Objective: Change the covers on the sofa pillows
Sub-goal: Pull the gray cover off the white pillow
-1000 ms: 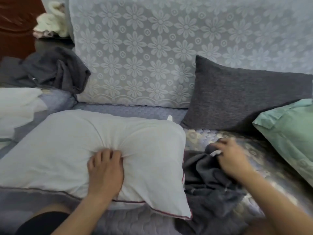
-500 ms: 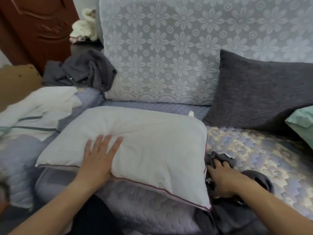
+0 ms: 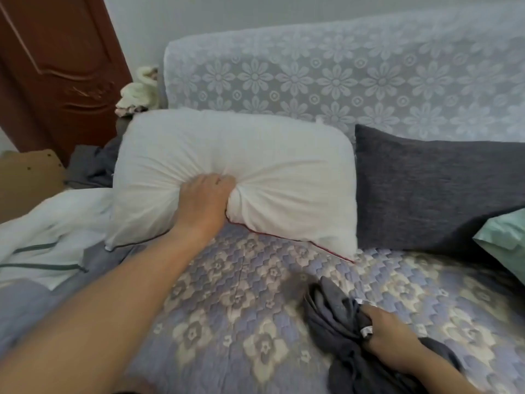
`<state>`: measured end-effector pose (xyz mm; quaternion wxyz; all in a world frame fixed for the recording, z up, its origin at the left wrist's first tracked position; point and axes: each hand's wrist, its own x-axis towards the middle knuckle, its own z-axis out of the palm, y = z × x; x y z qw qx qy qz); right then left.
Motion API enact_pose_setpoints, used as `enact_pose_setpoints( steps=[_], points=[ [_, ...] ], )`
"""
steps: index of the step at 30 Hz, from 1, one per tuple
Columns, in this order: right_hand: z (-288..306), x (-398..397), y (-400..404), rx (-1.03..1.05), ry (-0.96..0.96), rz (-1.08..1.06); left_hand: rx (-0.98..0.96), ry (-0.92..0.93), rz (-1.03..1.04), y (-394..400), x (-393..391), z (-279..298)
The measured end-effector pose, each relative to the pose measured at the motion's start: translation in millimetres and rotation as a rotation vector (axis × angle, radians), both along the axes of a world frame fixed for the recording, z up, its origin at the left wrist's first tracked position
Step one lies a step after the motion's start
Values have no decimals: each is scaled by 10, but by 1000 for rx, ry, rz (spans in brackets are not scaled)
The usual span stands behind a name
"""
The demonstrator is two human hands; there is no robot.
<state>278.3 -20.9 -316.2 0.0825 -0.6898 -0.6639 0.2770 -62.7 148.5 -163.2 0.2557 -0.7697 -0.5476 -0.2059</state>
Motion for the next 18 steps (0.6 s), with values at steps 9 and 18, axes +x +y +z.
enact_pose_setpoints(
  steps=[9, 18],
  points=[
    [-70, 15, 30, -5, 83, -78, -951, -14, 463, 83, 255, -1194],
    [-173, -36, 69, 31, 124, -140, -976, -141, 165, -460, 677, -1091]
  ],
)
